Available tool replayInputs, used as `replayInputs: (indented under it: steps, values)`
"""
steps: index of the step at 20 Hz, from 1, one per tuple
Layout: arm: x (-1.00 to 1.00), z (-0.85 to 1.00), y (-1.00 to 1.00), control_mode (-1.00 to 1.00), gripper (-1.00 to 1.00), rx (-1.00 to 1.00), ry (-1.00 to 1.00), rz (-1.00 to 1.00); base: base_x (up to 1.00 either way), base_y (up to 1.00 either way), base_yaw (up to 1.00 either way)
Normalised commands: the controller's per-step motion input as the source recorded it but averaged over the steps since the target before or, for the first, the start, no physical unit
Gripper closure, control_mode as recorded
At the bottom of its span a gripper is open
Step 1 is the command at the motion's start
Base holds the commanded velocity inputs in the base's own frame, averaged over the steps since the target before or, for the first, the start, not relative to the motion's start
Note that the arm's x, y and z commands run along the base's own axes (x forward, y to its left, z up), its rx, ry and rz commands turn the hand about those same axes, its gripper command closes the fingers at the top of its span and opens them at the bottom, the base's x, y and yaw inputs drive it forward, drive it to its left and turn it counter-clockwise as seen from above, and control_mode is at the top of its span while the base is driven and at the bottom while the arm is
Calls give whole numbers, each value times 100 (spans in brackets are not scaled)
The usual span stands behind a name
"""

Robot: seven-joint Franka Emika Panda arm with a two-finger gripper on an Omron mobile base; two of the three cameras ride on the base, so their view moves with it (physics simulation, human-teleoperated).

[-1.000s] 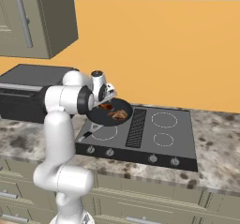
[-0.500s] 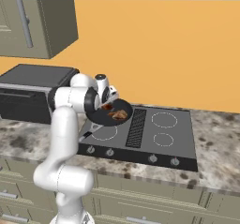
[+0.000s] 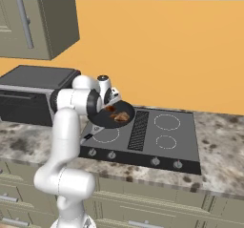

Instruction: Take the chicken drumsticks from the pan and place one on each plate on the dining counter.

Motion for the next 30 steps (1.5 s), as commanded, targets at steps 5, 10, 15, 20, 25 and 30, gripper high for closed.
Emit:
replayInputs:
  steps: [5, 10, 15, 20, 25, 30]
  values:
    - [-59, 59, -21, -100, 100, 0, 0, -1, 0, 0, 0]
    - [-85, 58, -17, -100, 100, -1, 0, 0, 0, 0, 0]
    - [-91, 40, -6, -100, 100, -3, -2, 0, 0, 0, 0]
    - [-87, 26, -3, -100, 100, 0, -6, 0, 0, 0, 0]
    - [-85, 30, 0, -100, 100, 1, -6, -14, 0, 0, 0]
    - [-74, 36, 0, -100, 100, 1, -10, -33, 0, 0, 0]
